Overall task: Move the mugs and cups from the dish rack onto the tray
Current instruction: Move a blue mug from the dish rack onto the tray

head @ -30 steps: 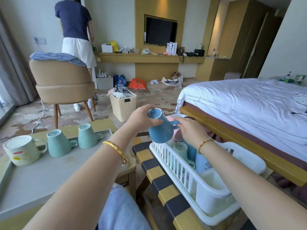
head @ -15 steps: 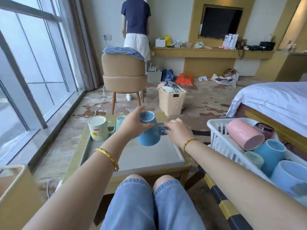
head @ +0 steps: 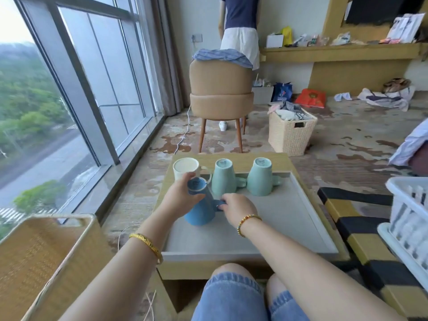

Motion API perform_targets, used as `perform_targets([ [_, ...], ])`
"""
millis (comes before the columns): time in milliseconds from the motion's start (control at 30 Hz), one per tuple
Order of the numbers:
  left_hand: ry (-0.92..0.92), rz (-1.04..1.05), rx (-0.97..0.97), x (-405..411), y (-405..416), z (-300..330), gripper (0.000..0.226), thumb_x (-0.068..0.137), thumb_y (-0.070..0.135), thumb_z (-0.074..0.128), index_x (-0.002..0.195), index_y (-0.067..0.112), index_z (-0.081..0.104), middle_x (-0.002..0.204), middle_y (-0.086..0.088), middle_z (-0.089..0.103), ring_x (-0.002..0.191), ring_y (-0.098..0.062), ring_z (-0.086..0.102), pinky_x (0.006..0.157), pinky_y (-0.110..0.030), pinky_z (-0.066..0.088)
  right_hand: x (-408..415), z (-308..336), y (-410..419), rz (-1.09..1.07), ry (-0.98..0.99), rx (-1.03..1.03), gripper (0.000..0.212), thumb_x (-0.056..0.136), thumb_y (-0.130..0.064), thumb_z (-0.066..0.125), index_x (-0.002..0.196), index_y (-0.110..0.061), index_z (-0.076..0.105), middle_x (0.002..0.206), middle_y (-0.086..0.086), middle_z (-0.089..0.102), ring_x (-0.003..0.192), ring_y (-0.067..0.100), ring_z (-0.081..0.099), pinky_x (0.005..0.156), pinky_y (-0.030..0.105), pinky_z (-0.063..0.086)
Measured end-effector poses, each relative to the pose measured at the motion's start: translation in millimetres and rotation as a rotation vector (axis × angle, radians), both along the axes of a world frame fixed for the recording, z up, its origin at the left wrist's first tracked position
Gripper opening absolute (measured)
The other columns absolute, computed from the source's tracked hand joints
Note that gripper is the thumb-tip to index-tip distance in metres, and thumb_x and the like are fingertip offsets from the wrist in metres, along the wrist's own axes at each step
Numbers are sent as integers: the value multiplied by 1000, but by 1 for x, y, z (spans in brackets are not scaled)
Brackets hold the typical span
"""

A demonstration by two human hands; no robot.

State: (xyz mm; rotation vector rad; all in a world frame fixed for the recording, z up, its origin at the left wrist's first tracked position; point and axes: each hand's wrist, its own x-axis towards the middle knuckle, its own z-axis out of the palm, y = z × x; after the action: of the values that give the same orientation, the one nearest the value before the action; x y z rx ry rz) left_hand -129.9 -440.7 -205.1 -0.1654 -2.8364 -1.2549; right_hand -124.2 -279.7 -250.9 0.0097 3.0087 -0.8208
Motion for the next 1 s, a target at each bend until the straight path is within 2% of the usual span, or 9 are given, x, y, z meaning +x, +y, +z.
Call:
perform_targets([
  [100, -18, -9, -32, -10, -8, -9, 61, 78, 14, 70, 132, 15, 42, 131, -5, 53, 116, -24, 51, 88, -24, 37, -6, -13, -7, -7, 8, -19, 18, 89, -24, 53, 93, -11, 64, 100, 16, 67, 95, 35, 60, 69, 32, 42],
  [300, -8, 5, -101, -20, -21, -15, 60, 79, 15, 67, 134, 19, 41, 131, -4, 53, 117, -22, 49, 85, -20, 33, -16, -29, -26, -12, 1, -118, 17, 91, -21, 50, 90, -8, 61, 92, 15, 67, 90, 33, 60, 70, 34, 46],
  [400, -3, 35, -110, -22, -26, -17, 58, 80, 16, 67, 132, 19, 42, 129, -5, 54, 115, -23, 50, 84, -23, 36, -23, -32, -32, -3, -3, -157, 16, 91, -17, 48, 91, -6, 60, 93, 17, 66, 90, 34, 60, 73, 35, 46],
  [567, 0, 67, -127, -27, -30, -19, 63, 82, 20, 65, 138, 19, 36, 137, -5, 49, 124, -24, 46, 96, -31, 38, -31, -33, -38, -5, -31, -240, 19, 92, -13, 44, 101, -9, 61, 96, 16, 67, 92, 33, 61, 77, 35, 48],
  [667, 1, 80, -138, -28, -28, -23, 67, 83, 23, 64, 141, 17, 30, 140, -8, 45, 127, -26, 43, 97, -32, 37, -32, -36, -38, -3, -46, -259, 20, 93, -14, 43, 105, -12, 58, 100, 14, 66, 94, 32, 60, 80, 36, 48],
  [767, -43, 98, -181, -28, -27, -31, 78, 82, 27, 66, 144, 16, 21, 138, -12, 45, 122, -30, 46, 90, -33, 40, -31, -38, -36, 17, -69, -258, 23, 93, -14, 42, 112, -14, 56, 105, 11, 64, 97, 30, 59, 82, 34, 47],
  [867, -61, 107, -166, -28, -26, -39, 81, 80, 27, 68, 143, 19, 18, 135, -9, 49, 115, -32, 52, 78, -29, 38, -30, -40, -34, 40, -96, -305, 30, 93, -11, 41, 121, -11, 53, 97, 8, 56, 91, 22, 53, 82, 31, 44],
  [967, -52, 123, -133, -31, -25, -42, 80, 80, 25, 68, 143, 20, 19, 135, -9, 50, 115, -32, 52, 78, -29, 37, -28, -44, -35, 35, -115, -304, 38, 95, -14, 37, 132, -8, 44, 103, 13, 56, 92, 19, 49, 81, 29, 41],
  [1000, -55, 123, -130, -33, -25, -43, 80, 81, 25, 68, 143, 20, 18, 135, -9, 50, 115, -33, 52, 78, -29, 37, -28, -46, -36, 36, -114, -298, 39, 96, -15, 36, 133, -7, 42, 99, 13, 54, 90, 17, 46, 77, 27, 37],
])
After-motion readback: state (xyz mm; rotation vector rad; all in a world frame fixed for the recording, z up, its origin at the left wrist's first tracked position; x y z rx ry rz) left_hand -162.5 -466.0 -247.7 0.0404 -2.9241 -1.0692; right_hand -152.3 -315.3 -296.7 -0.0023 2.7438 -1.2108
